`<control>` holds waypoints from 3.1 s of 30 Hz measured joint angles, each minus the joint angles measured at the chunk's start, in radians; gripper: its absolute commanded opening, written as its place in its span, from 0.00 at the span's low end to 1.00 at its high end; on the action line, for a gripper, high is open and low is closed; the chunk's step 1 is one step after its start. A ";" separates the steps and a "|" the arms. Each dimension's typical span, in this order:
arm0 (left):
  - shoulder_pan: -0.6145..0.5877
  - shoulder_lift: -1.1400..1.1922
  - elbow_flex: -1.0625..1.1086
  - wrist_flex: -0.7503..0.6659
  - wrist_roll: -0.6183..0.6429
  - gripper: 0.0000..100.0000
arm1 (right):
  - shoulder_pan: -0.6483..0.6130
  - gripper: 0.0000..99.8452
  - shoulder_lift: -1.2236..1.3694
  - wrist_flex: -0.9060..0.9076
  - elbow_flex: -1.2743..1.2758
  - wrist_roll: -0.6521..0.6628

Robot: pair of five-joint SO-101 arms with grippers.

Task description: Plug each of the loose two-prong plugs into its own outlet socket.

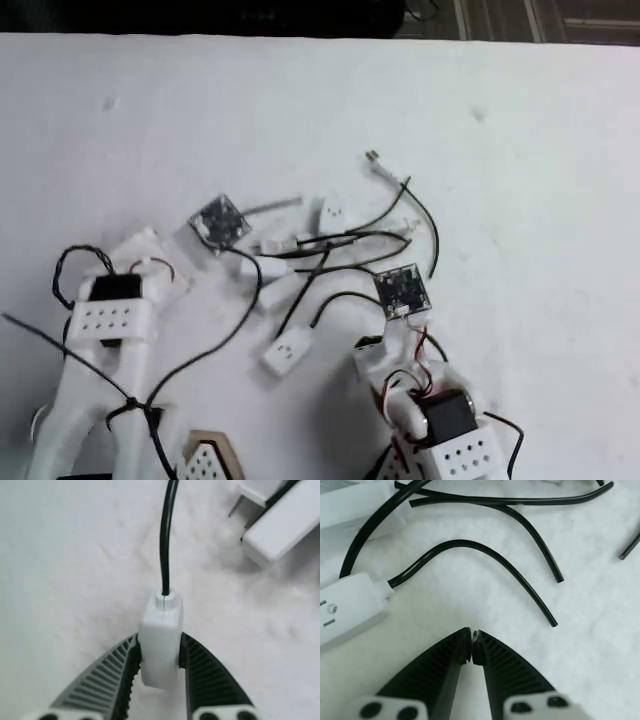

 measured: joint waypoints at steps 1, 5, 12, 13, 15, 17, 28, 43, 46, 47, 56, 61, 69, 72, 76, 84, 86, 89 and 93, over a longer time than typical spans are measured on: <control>0.000 0.000 0.025 -0.011 -0.014 0.07 | 0.000 0.02 0.000 0.000 0.000 0.000; 0.005 -0.002 0.107 -0.031 -0.057 0.19 | 0.000 0.02 0.000 0.000 0.000 0.000; 0.005 -0.012 0.130 0.031 -0.063 0.20 | 0.000 0.02 0.000 0.000 0.000 0.000; 0.014 -0.029 0.124 0.069 -0.063 0.20 | 0.000 0.02 0.000 0.000 0.000 0.000; 0.043 -0.074 0.124 0.153 -0.063 0.20 | 0.000 0.02 0.000 0.000 0.000 0.000; 0.074 -0.135 0.124 0.242 -0.061 0.20 | 0.000 0.02 0.000 0.000 0.000 0.000; 0.117 -0.578 0.127 0.483 0.064 0.30 | 0.000 0.02 0.000 0.000 0.000 0.000; -0.034 -0.216 0.011 0.338 -0.003 0.30 | 0.000 0.02 0.000 0.000 0.000 0.000; -0.034 -0.064 -0.058 0.324 -0.005 0.30 | 0.000 0.02 0.000 0.000 0.000 0.000; -0.034 -0.018 -0.081 0.315 -0.005 0.30 | 0.000 0.02 0.000 0.000 0.000 0.000; -0.034 0.276 -0.189 0.247 -0.005 0.29 | 0.000 0.02 0.000 0.000 0.000 0.000; -0.034 0.302 -0.190 0.245 -0.005 0.18 | 0.000 0.02 0.000 0.000 0.000 0.000; 0.005 0.307 -0.190 0.247 0.046 0.03 | 0.000 0.02 0.000 0.000 0.000 0.000; 0.049 0.308 -0.203 0.247 0.164 0.03 | 0.000 0.02 0.000 0.000 0.000 0.000; 0.100 0.308 -0.204 0.203 0.287 0.02 | 0.000 0.02 0.000 0.000 0.000 0.000; 0.120 0.310 -0.207 0.163 0.368 0.14 | 0.000 0.02 0.000 0.000 0.000 0.000; 0.112 0.308 -0.227 0.206 0.331 0.22 | 0.000 0.02 0.000 0.000 0.000 0.000; 0.061 0.281 -0.288 0.299 0.313 0.28 | 0.000 0.02 0.000 0.000 0.000 0.000; 0.003 0.229 -0.370 0.402 0.293 0.29 | 0.000 0.02 0.000 0.000 0.000 0.000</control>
